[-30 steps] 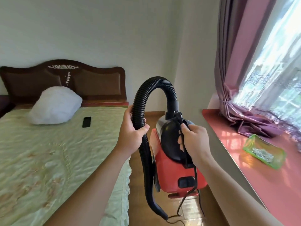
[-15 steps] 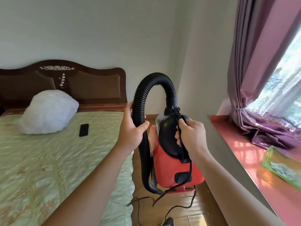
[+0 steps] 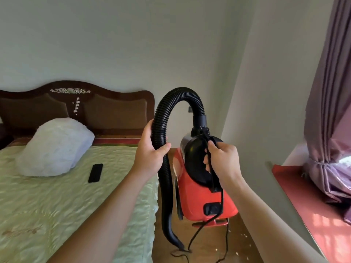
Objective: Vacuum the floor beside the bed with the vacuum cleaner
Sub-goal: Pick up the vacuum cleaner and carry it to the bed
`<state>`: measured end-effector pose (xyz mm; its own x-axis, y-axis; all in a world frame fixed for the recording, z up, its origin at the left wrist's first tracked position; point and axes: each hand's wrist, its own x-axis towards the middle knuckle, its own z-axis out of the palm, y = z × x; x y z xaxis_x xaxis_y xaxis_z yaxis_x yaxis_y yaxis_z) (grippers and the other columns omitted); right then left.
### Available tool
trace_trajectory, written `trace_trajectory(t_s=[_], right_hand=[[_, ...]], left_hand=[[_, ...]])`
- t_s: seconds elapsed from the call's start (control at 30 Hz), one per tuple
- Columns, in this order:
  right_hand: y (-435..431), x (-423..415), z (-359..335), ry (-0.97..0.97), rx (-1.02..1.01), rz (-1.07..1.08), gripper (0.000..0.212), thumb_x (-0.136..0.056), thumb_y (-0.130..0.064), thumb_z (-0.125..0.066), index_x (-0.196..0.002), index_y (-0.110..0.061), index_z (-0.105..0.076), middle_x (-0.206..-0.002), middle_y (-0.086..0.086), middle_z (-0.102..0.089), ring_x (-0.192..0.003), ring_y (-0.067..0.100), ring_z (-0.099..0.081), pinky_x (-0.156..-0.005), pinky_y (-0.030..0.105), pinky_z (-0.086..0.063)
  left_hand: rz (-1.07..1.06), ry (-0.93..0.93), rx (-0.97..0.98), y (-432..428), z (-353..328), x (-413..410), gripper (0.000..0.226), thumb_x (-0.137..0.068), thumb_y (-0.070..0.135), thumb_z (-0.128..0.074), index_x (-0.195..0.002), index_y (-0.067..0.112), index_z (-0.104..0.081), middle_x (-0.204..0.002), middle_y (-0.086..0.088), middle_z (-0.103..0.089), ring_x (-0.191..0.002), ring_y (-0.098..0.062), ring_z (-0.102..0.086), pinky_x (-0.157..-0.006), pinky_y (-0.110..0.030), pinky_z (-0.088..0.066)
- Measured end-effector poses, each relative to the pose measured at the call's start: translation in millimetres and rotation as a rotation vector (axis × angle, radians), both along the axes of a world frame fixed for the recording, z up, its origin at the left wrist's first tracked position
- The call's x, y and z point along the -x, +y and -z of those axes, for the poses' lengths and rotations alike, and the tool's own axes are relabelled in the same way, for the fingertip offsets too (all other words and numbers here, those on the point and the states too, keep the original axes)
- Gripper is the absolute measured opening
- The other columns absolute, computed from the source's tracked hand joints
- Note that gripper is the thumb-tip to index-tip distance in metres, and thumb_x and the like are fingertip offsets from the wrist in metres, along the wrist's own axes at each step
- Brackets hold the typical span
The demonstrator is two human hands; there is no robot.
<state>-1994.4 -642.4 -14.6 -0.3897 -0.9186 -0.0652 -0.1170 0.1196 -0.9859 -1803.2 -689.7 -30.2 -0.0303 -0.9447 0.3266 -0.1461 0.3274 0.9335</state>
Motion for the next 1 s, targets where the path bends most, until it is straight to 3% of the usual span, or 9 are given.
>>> trace_trajectory(t_s=[0.1, 0.2, 0.37, 0.5, 0.57, 0.73, 0.87, 1.0], right_hand=[[-39.4, 17.8, -9.8, 0.022, 0.016, -0.011, 0.035, -0.104, -0.022, -0.05, -0.074, -0.01, -0.063, -0.051, 0.0, -0.058, -0.045, 0.02, -0.049, -0.05, 0.031, -0.042], [-76.4, 37.5, -18.2, 0.041, 0.029, -0.016, 0.035, -0.104, -0.023, -0.05, -0.075, -0.01, -0.063, -0.051, 0.0, -0.058, -0.043, 0.019, -0.049, -0.049, 0.03, -0.042], [-136.2, 64.9, -16.0, 0.096, 0.033, -0.011, 0.036, -0.104, -0.023, -0.049, -0.074, -0.01, -0.062, -0.05, -0.001, -0.058, -0.042, 0.018, -0.049, -0.049, 0.03, -0.043], [-192.9, 79.1, -1.2, 0.111, 0.013, 0.002, 0.036, -0.104, -0.023, -0.05, -0.073, -0.009, -0.062, -0.051, 0.0, -0.059, -0.042, 0.019, -0.05, -0.05, 0.031, -0.044], [-223.8, 83.8, 7.0, 0.107, 0.0, 0.007, 0.036, -0.104, -0.023, -0.05, -0.074, -0.008, -0.062, -0.052, 0.001, -0.058, -0.043, 0.018, -0.049, -0.05, 0.031, -0.044], [-314.5, 95.3, 18.7, 0.085, -0.017, 0.024, 0.035, -0.104, -0.022, -0.049, -0.074, -0.008, -0.061, -0.052, 0.002, -0.056, -0.043, 0.018, -0.049, -0.049, 0.032, -0.044], [-385.8, 100.1, 24.6, 0.076, -0.042, 0.002, 0.034, -0.103, -0.022, -0.049, -0.075, -0.007, -0.062, -0.052, 0.001, -0.056, -0.045, 0.019, -0.049, -0.053, 0.034, -0.044], [-440.0, 103.6, 21.5, 0.086, -0.054, 0.005, 0.033, -0.103, -0.021, -0.049, -0.076, -0.008, -0.062, -0.051, -0.001, -0.055, -0.044, 0.018, -0.049, -0.049, 0.032, -0.043]], left_hand=[[0.002, 0.003, 0.006, -37.0, -9.7, 14.3, 0.068, -0.091, -0.002, -0.067, -0.146, 0.03, -0.041, -0.103, 0.002, -0.063, -0.096, -0.01, -0.064, -0.094, -0.032, -0.052], [0.013, 0.019, 0.005, -72.0, -16.7, 30.7, 0.068, -0.09, 0.002, -0.068, -0.144, 0.034, -0.043, -0.103, -0.002, -0.064, -0.099, -0.022, -0.065, -0.097, -0.046, -0.055], [0.023, 0.036, 0.0, -134.5, -13.9, 56.4, 0.067, -0.088, 0.0, -0.068, -0.142, 0.032, -0.046, -0.098, -0.002, -0.064, -0.091, -0.024, -0.066, -0.09, -0.059, -0.056], [0.03, 0.028, 0.014, -191.0, -2.5, 68.7, 0.069, -0.09, -0.001, -0.068, -0.136, 0.044, -0.045, -0.1, -0.001, -0.064, -0.091, -0.016, -0.064, -0.091, -0.044, -0.055], [0.044, 0.04, 0.005, -223.2, 5.8, 74.2, 0.068, -0.09, -0.002, -0.067, -0.139, 0.04, -0.044, -0.099, -0.003, -0.064, -0.091, -0.016, -0.063, -0.091, -0.039, -0.054], [0.045, 0.026, -0.007, -311.4, 20.0, 91.6, 0.062, -0.091, -0.003, -0.067, -0.141, 0.028, -0.047, -0.097, 0.001, -0.064, -0.09, -0.013, -0.064, -0.091, -0.036, -0.054], [0.024, 0.035, -0.017, -381.4, 20.6, 96.2, 0.06, -0.091, -0.002, -0.067, -0.136, 0.033, -0.05, -0.097, -0.002, -0.064, -0.091, -0.015, -0.064, -0.092, -0.04, -0.056], [-0.001, 0.021, -0.037, -436.1, 15.6, 102.3, 0.061, -0.092, 0.0, -0.068, -0.143, 0.025, -0.047, -0.099, 0.001, -0.063, -0.093, -0.012, -0.065, -0.089, -0.034, -0.056]])
